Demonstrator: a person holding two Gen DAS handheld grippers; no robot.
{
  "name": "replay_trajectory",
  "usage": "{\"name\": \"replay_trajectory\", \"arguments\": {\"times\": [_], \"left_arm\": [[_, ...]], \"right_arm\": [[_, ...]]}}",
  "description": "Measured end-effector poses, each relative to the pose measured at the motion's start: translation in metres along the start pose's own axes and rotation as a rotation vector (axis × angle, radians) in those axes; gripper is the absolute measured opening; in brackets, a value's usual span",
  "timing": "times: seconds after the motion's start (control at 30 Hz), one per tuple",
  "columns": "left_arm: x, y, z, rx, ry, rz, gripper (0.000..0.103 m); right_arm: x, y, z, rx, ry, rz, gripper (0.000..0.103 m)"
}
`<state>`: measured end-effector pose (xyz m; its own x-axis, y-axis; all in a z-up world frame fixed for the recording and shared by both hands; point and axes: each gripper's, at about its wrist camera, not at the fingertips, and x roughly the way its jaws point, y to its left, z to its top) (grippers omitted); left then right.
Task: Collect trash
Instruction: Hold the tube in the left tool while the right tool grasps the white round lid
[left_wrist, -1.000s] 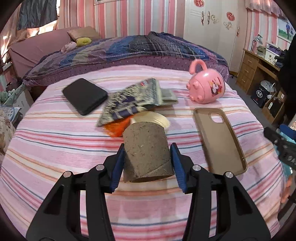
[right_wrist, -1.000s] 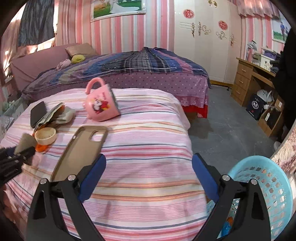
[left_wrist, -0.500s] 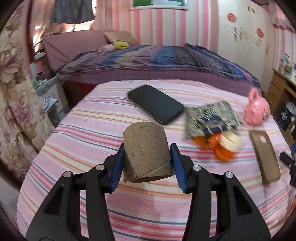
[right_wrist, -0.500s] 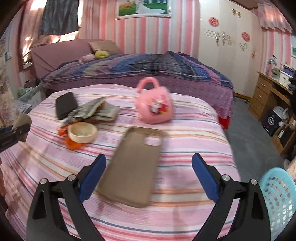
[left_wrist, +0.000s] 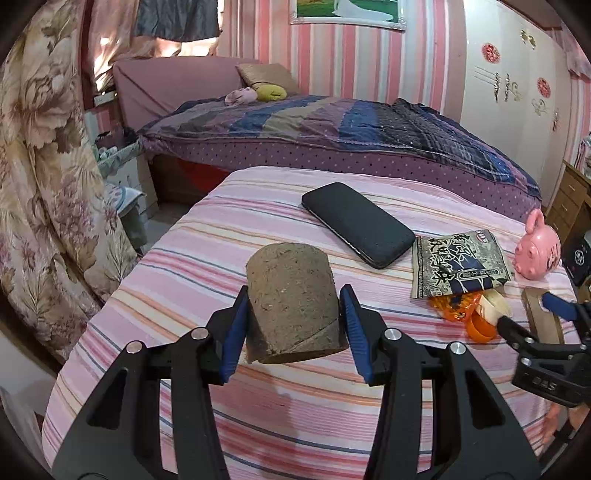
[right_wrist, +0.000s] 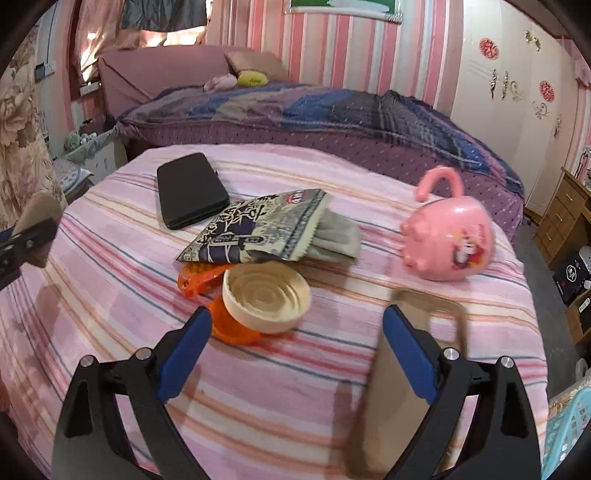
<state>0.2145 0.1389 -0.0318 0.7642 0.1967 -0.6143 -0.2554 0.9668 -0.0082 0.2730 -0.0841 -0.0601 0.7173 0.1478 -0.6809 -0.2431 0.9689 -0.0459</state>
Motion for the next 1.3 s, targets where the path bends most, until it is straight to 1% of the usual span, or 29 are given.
{"name": "replay_trajectory", "arguments": {"times": [0.13,0.23,0.27,0.3,0.4,0.5,0.6,0.8,0.97,1.1,1.2,1.3], "left_arm": [[-0.001,0.0,0.0,-0.007,0.005,-0.009,0.047],[-0.003,-0.004,0.001,0.009,-0.005,-0.003,0.047],[-0.004,-0.005,0.002,0.011,-0.005,-0.006,0.047],[-0.005,-0.006,0.002,0.012,-0.007,-0.012,0.047],[-0.009,-0.012,0.003,0.023,-0.017,-0.016,0.048],[-0.011,-0.017,0.003,0.035,-0.021,-0.02,0.048],[-0.014,-0.025,0.001,0.054,-0.022,-0.026,0.047],[-0.02,-0.043,-0.005,0.075,-0.012,-0.07,0.048],[-0.029,-0.064,-0.014,0.083,0.004,-0.135,0.048],[-0.037,-0.086,-0.023,0.104,0.003,-0.168,0.048],[-0.042,-0.098,-0.028,0.104,0.006,-0.189,0.048],[-0.044,-0.109,-0.033,0.103,0.011,-0.187,0.048]], "right_arm": [[0.019,0.004,0.006,0.025,0.039,0.03,0.089],[0.034,0.005,0.008,0.038,0.069,0.068,0.077],[0.037,0.005,0.009,0.039,0.076,0.079,0.068],[0.04,0.006,0.009,0.042,0.082,0.091,0.061],[0.038,0.006,0.007,0.037,0.069,0.105,0.061],[0.022,0.004,0.001,-0.003,0.042,0.064,0.061],[0.008,-0.003,-0.003,-0.01,0.025,0.044,0.061],[-0.034,-0.036,-0.027,-0.006,-0.004,-0.014,0.061],[-0.07,-0.072,-0.053,0.035,-0.028,-0.07,0.061],[-0.098,-0.102,-0.072,0.067,-0.071,-0.12,0.061],[-0.107,-0.118,-0.08,0.103,-0.09,-0.117,0.061],[-0.117,-0.135,-0.083,0.118,-0.106,-0.123,0.061]]}}
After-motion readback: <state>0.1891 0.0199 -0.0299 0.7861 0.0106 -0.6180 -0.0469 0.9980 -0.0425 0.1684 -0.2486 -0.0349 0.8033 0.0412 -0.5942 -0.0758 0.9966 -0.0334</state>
